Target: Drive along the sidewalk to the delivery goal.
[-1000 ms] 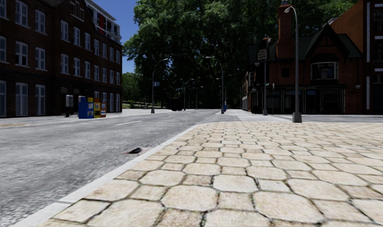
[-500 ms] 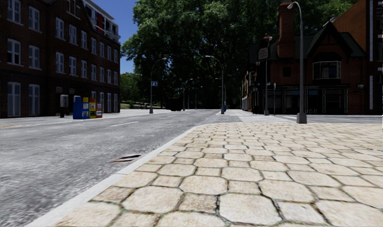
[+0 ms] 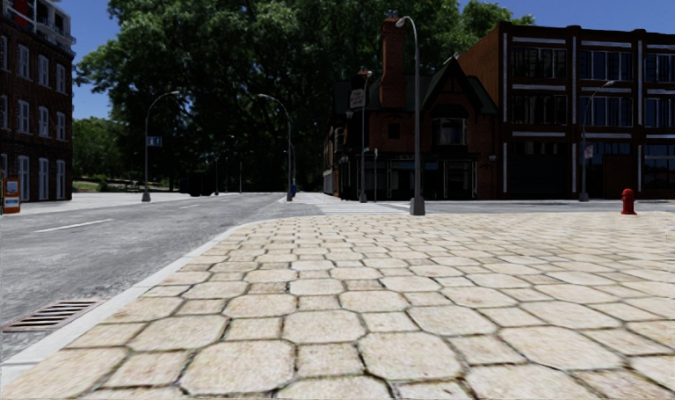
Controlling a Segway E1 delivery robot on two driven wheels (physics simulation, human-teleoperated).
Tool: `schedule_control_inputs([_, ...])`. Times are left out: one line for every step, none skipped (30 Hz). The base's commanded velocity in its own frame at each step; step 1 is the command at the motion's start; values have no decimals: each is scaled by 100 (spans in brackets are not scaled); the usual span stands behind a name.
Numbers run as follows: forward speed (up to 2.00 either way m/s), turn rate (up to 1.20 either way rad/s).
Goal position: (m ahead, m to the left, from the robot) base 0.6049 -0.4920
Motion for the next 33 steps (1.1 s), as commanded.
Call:
schedule_control_inputs([64,0])
schedule_control_inputs([60,0])
schedule_control_inputs([53,0])
schedule_control_inputs([53,0])
schedule_control_inputs([48,0])
schedule_control_inputs([35,0])
schedule_control_inputs([12,0])
schedule_control_inputs([0,0])
schedule_control_inputs([0,0])
schedule_control_inputs([0,0])
schedule_control_inputs([0,0])
schedule_control_inputs([0,0])
schedule_control_inputs([0,0])
schedule_control_inputs([0,0])
schedule_control_inputs([0,0])
schedule_control_inputs([0,0])
schedule_control_inputs([0,0])
schedule_control_inputs([0,0])
schedule_control_inputs([0,0])
schedule_control_inputs([0,0])
schedule_control_inputs([0,0])
schedule_control_inputs([0,0])
schedule_control_inputs([0,0])
schedule_control_inputs([0,0])
schedule_control_inputs([0,0])
schedule_control_inputs([0,0])
schedule_control_inputs([0,0])
schedule_control_inputs([0,0])
schedule_control_inputs([0,0])
schedule_control_inputs([0,0])
schedule_control_inputs([0,0])
schedule_control_inputs([0,0])
schedule_control_inputs([0,0])
